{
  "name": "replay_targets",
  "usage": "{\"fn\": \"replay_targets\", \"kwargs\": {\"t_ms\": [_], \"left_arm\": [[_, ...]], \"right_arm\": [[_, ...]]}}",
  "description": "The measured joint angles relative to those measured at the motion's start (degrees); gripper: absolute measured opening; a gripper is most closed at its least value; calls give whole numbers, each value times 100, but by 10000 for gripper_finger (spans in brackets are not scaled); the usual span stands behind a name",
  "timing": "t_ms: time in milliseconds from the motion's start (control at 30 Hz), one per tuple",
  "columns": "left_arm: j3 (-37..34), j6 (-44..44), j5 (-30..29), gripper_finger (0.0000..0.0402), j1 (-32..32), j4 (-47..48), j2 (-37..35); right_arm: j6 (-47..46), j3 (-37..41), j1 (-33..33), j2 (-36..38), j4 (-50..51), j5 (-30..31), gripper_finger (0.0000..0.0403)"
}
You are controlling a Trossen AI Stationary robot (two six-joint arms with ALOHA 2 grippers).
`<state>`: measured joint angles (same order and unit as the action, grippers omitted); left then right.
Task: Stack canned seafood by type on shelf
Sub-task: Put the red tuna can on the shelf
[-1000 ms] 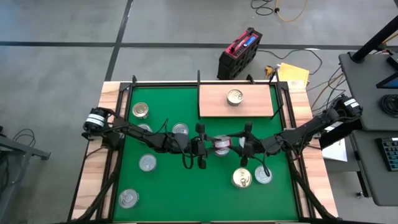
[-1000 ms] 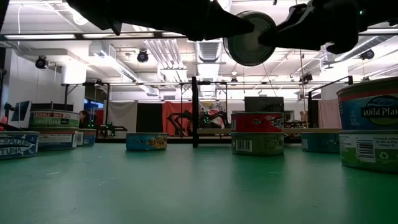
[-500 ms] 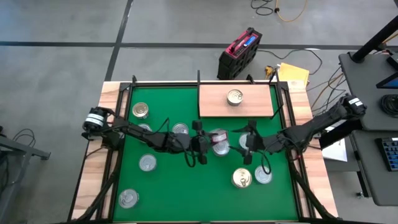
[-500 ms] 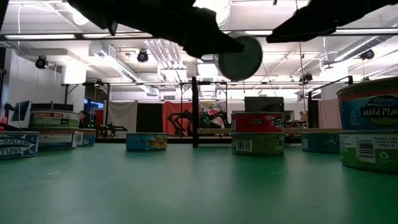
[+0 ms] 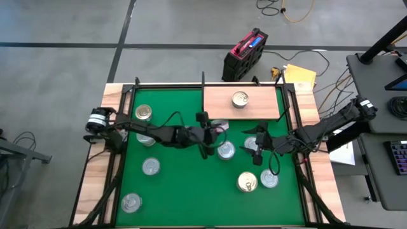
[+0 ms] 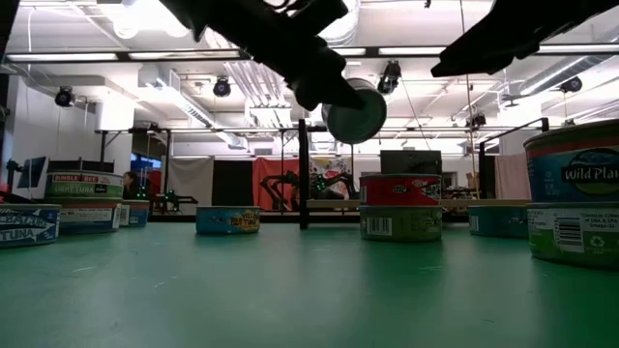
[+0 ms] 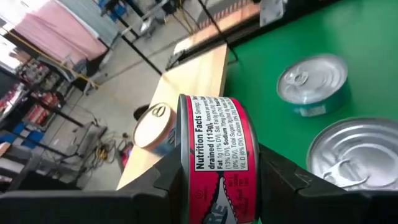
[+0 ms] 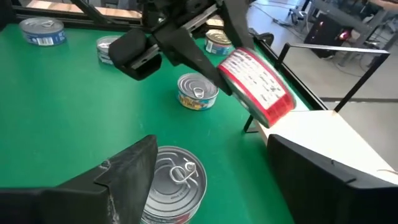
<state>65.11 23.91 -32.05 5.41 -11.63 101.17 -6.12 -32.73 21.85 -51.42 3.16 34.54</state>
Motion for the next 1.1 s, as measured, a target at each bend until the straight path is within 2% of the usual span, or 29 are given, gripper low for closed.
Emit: {"fn": "replay_targets", "kwargs": {"t_ms": [267, 467, 700, 1000, 1100], "left_arm": [[553, 170, -5, 119, -330, 874, 370], [924, 471, -204, 119, -394, 974, 820], [1132, 943, -870, 119, -410, 1018, 1238], [1297, 858, -908, 119, -430, 1016, 1453], [1313, 751, -619, 119, -439, 976, 1451]], "right_arm": [[83, 11, 0, 0, 10, 11, 270], [126, 13, 0, 0, 133, 11, 254], [121, 15, 0, 17, 270, 11, 241], [165, 15, -2, 68, 258, 13, 245], [209, 15, -2, 68, 258, 13, 248]]}}
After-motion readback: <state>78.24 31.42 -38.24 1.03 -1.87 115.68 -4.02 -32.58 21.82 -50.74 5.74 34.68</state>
